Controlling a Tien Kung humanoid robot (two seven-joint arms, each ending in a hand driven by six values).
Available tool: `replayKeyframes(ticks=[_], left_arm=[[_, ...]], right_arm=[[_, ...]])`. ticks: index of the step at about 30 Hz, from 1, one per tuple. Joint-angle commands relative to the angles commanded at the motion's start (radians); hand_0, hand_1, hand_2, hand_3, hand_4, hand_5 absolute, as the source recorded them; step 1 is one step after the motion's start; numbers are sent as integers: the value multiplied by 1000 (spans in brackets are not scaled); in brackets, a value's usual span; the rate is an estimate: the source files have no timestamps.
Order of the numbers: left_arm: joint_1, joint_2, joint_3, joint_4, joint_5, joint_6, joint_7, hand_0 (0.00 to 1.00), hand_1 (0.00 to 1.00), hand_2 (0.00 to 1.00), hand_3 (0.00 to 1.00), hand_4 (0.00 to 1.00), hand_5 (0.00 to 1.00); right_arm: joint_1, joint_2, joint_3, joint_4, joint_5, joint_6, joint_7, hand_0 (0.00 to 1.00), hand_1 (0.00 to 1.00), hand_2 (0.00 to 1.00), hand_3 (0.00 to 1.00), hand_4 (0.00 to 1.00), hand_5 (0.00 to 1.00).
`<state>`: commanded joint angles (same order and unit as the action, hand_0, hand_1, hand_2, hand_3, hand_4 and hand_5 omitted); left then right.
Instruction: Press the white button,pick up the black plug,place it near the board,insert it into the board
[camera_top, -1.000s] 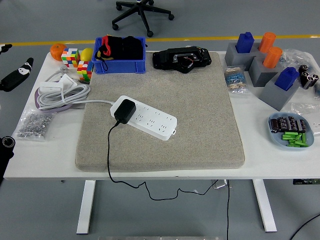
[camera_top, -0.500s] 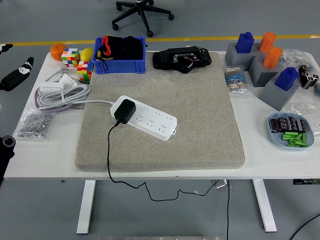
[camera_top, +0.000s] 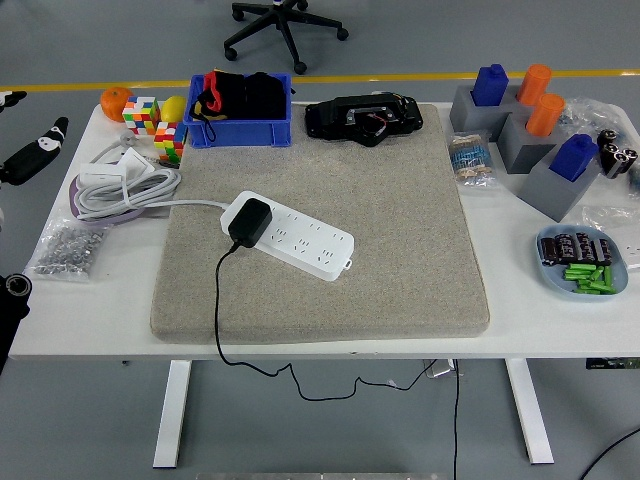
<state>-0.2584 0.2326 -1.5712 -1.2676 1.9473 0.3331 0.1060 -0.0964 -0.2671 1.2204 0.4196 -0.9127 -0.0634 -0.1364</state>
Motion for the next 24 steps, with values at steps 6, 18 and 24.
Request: replayKeyframes(ticks=[6, 18, 24], left_arm=[[2, 0, -1, -2, 0, 1, -1, 849, 885, 840, 784, 796, 549], [3, -1, -3, -3, -1, 2, -5, 848, 884, 839, 784, 794, 548], [3, -2, -1, -3, 0, 2, -6, 849, 883, 839, 784, 793, 546]], right_arm=[[2, -1, -4, 1, 1, 0, 1, 741, 713, 688, 640, 703, 398], [-1, -4, -8, 0, 1, 0, 0, 741, 713, 688, 641, 704, 397], [-2, -3, -5, 1, 0, 0, 0, 741, 713, 688, 641, 704, 397]])
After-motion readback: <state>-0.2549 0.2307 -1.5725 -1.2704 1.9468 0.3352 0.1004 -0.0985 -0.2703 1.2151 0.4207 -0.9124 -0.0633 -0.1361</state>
